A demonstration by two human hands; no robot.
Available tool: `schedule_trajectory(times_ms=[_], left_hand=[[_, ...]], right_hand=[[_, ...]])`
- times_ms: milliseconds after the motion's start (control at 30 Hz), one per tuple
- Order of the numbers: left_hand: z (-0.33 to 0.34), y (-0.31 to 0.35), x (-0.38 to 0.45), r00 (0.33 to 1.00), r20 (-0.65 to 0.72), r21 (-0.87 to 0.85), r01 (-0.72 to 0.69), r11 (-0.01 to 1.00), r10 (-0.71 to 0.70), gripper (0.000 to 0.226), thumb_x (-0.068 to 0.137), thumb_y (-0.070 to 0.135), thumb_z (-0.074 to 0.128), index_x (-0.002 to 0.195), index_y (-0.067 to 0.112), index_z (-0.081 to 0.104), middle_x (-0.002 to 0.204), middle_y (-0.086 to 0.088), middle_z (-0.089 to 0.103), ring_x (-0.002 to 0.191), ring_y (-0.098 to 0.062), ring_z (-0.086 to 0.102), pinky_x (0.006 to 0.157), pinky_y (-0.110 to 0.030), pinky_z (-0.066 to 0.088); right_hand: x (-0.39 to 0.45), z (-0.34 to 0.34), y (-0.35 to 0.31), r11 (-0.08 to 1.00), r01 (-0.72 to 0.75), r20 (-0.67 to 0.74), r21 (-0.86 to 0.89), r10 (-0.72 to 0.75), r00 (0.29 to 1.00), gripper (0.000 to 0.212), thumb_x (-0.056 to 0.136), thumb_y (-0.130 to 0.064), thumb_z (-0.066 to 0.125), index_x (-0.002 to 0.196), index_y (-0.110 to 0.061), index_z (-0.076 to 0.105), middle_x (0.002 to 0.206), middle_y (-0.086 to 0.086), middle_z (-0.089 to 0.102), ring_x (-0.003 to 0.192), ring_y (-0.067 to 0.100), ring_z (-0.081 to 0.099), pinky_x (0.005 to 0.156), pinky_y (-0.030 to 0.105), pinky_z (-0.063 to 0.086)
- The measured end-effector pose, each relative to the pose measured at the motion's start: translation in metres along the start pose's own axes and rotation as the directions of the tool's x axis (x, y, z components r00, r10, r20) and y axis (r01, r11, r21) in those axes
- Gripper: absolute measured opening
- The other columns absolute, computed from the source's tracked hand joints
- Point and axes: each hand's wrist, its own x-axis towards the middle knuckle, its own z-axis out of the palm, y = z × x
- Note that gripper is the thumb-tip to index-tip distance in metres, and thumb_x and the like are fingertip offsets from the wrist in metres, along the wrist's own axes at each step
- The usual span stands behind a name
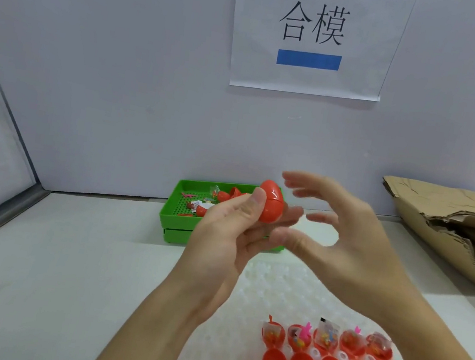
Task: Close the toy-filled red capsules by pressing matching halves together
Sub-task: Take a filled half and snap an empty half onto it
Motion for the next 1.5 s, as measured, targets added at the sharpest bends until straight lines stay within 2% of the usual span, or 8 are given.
schedule_trajectory(times_ms=[100, 267, 500, 700, 833, 967, 1333, 1500], left_hand=[[0.003, -0.001, 0.000, 0.997, 0.067, 0.026, 0.022, 0.999, -0.024, 0.048, 0.086, 0.038, 0.054, 0.110, -0.002, 0.068, 0.110, -0.018, 0.073, 0.109, -0.027, 0.069, 0.095, -0.036, 0.056], [0.007, -0.007, -0.001, 0.987, 0.141, 0.042, 0.070, 0.997, -0.075, 0.047, 0.091, 0.043, 0.050, 0.104, 0.005, 0.075, 0.111, -0.017, 0.073, 0.104, -0.029, 0.071, 0.089, -0.041, 0.058], [-0.002, -0.003, 0.000, 0.996, -0.039, 0.502, -0.051, 0.863, 0.082, 0.053, 0.096, 0.050, 0.042, 0.073, 0.019, 0.078, 0.076, -0.009, 0.076, 0.075, -0.022, 0.074, 0.071, -0.032, 0.055], [-0.006, -0.002, -0.001, 0.920, 0.066, 0.676, -0.325, 0.662, 0.386, 0.019, 0.101, 0.019, 0.051, 0.099, 0.023, 0.070, 0.092, 0.009, 0.072, 0.090, -0.008, 0.067, 0.075, -0.025, 0.055], [-0.005, -0.003, -0.003, 0.862, 0.282, 0.728, -0.479, 0.490, 0.421, 0.037, 0.087, 0.001, 0.059, 0.115, 0.023, 0.066, 0.113, 0.010, 0.063, 0.108, -0.016, 0.061, 0.080, -0.031, 0.056], [-0.007, -0.003, -0.002, 0.802, 0.352, 0.755, -0.548, 0.361, 0.482, 0.042, 0.082, 0.006, 0.076, 0.120, 0.022, 0.067, 0.118, 0.008, 0.063, 0.113, -0.010, 0.059, 0.085, -0.023, 0.052], [-0.005, -0.006, -0.002, 0.752, 0.334, 0.772, -0.565, 0.293, 0.568, 0.026, 0.081, 0.007, 0.073, 0.107, 0.007, 0.075, 0.107, 0.004, 0.073, 0.110, -0.008, 0.063, 0.095, -0.028, 0.051], [-0.006, -0.007, -0.002, 0.742, 0.310, 0.774, -0.560, 0.296, 0.594, 0.026, 0.078, 0.003, 0.074, 0.104, 0.008, 0.076, 0.105, 0.008, 0.072, 0.106, -0.005, 0.064, 0.095, -0.022, 0.050]], right_hand=[[-0.001, 0.001, 0.000, 0.998, 0.050, 0.043, -0.033, -0.048, 0.998, 0.075, 0.069, -0.059, 0.071, 0.137, -0.033, 0.055, 0.133, -0.022, 0.059, 0.125, -0.005, 0.052, 0.102, 0.016, 0.044], [-0.002, 0.004, 0.003, 0.986, 0.094, 0.022, 0.141, -0.098, 0.995, 0.032, 0.080, -0.033, 0.082, 0.107, -0.023, 0.070, 0.089, -0.005, 0.073, 0.082, 0.018, 0.070, 0.077, 0.029, 0.059], [0.000, 0.005, 0.006, 0.984, 0.164, -0.032, -0.074, -0.167, 0.985, 0.024, 0.086, -0.038, 0.069, 0.090, -0.014, 0.069, 0.070, -0.011, 0.066, 0.065, 0.012, 0.064, 0.067, 0.022, 0.055], [0.001, 0.006, 0.008, 0.994, 0.093, -0.002, -0.049, -0.094, 0.996, 0.018, 0.086, -0.041, 0.069, 0.088, -0.023, 0.069, 0.069, -0.012, 0.065, 0.065, 0.013, 0.064, 0.063, 0.017, 0.052], [0.001, 0.006, 0.009, 0.991, 0.006, 0.044, 0.132, -0.012, 0.999, 0.016, 0.087, -0.032, 0.070, 0.095, -0.019, 0.076, 0.081, -0.002, 0.075, 0.073, 0.016, 0.072, 0.072, 0.032, 0.059], [0.001, 0.003, 0.006, 0.949, -0.069, 0.138, 0.308, 0.027, 0.990, 0.024, 0.086, -0.040, 0.063, 0.094, -0.022, 0.076, 0.083, -0.004, 0.077, 0.079, 0.011, 0.074, 0.070, 0.018, 0.056], [0.000, 0.011, 0.006, 0.773, -0.327, 0.333, 0.544, 0.158, 0.930, 0.039, 0.084, -0.054, 0.061, 0.096, -0.020, 0.079, 0.089, 0.002, 0.076, 0.086, 0.016, 0.073, 0.075, 0.025, 0.058], [0.000, 0.022, 0.005, 0.725, -0.300, 0.245, 0.620, 0.184, 0.952, 0.038, 0.092, -0.042, 0.060, 0.100, -0.010, 0.078, 0.097, 0.021, 0.074, 0.094, 0.036, 0.071, 0.083, 0.041, 0.060]])
